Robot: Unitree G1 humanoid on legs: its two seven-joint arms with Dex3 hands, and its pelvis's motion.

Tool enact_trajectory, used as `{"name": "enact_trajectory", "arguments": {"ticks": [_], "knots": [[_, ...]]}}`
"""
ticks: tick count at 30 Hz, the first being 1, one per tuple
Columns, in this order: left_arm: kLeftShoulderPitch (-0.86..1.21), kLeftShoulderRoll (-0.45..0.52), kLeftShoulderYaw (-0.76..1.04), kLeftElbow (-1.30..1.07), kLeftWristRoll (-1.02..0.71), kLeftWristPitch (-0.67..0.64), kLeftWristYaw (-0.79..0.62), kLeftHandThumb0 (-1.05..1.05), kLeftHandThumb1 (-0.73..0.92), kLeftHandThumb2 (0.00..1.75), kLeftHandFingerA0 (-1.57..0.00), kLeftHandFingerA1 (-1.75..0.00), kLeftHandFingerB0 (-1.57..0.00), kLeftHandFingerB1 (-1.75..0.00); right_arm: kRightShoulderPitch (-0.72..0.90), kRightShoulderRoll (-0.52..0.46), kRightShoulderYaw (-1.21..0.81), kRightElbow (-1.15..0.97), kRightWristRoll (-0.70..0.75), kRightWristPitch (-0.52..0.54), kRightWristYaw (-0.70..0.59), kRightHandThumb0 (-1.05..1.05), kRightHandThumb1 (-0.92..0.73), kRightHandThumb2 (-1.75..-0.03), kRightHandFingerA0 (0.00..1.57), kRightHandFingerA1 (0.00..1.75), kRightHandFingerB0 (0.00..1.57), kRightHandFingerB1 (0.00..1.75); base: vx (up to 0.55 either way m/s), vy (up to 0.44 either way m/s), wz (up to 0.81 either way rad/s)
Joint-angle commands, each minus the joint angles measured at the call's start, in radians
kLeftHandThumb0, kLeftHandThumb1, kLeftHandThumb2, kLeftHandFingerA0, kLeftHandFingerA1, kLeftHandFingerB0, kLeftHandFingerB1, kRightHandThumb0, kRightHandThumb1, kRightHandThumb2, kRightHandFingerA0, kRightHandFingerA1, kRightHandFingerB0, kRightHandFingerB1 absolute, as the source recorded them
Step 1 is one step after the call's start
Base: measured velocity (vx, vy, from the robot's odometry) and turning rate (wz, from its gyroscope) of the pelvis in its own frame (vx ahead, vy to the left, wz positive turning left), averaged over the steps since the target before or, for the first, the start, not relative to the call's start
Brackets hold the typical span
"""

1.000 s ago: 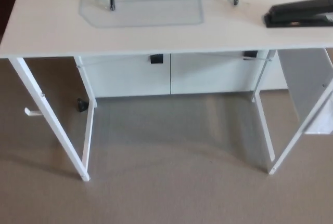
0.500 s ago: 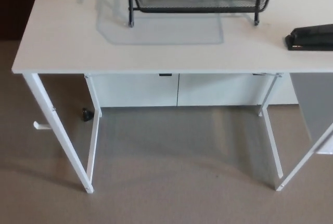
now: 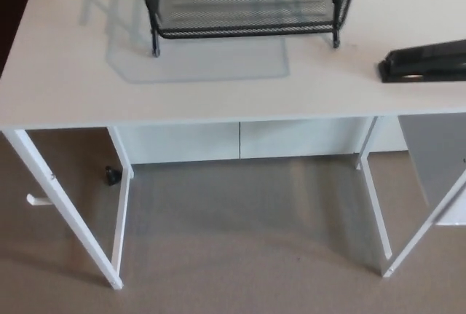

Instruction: The robot walks towards a desk on which a file tray is kept in the middle and a stapler is kept to its right. The robot lifts the stapler using its right hand and places it on the file tray.

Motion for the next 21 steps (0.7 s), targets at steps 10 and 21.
{"name": "enact_trajectory", "arguments": {"ticks": [10, 21], "knots": [[-0.011, 0.019, -0.009, -0.005, 0.013, 0.014, 0.02, -0.86, 0.77, 1.33, -0.14, -0.76, -0.08, -0.67, -0.01, -0.008, -0.004, 0.0, 0.022, 0.025, 0.022, -0.68, -0.45, -0.82, 0.25, 0.55, 0.06, 0.36, 0.08, 0.07, 0.01], [-0.004, 0.017, -0.001, -0.008, 0.006, 0.005, 0.012, -0.85, 0.79, 1.32, -0.13, -0.74, -0.07, -0.65, -0.005, -0.009, 0.006, -0.01, 0.0, 0.03, 0.0, -0.69, -0.47, -0.82, 0.25, 0.52, 0.06, 0.36, 0.07, -0.175, 0.02]]}}
